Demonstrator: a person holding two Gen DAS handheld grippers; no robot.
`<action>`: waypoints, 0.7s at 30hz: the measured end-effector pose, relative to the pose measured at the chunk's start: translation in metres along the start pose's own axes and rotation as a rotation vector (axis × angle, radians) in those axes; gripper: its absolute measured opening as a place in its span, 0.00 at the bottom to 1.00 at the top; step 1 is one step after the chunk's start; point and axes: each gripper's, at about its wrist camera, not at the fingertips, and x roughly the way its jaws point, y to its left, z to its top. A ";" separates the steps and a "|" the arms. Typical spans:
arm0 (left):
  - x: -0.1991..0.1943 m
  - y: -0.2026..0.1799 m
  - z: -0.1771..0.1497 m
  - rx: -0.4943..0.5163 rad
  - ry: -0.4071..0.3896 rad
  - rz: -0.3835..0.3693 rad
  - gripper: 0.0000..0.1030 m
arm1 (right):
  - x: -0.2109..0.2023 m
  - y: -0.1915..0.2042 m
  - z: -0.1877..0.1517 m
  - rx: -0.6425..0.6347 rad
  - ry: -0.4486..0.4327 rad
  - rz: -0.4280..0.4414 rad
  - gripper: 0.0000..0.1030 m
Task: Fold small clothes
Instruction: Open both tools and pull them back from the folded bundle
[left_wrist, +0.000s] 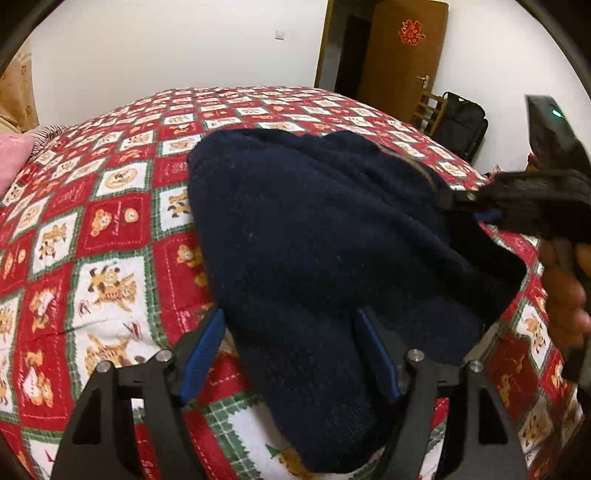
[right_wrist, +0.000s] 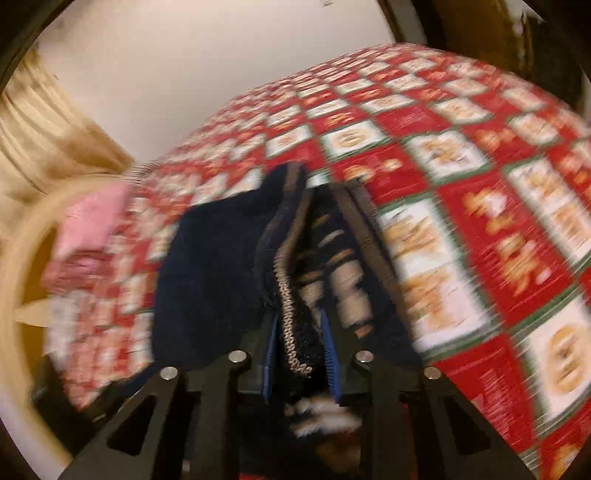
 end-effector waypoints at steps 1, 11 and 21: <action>0.001 0.002 -0.002 -0.007 0.010 -0.009 0.74 | -0.003 -0.008 0.004 0.007 -0.021 -0.044 0.15; 0.008 0.011 -0.016 -0.055 0.013 -0.097 0.77 | 0.000 -0.038 0.015 0.026 -0.057 -0.085 0.28; -0.002 0.011 -0.020 -0.051 -0.034 -0.119 0.86 | 0.081 0.031 0.068 -0.117 0.150 -0.112 0.19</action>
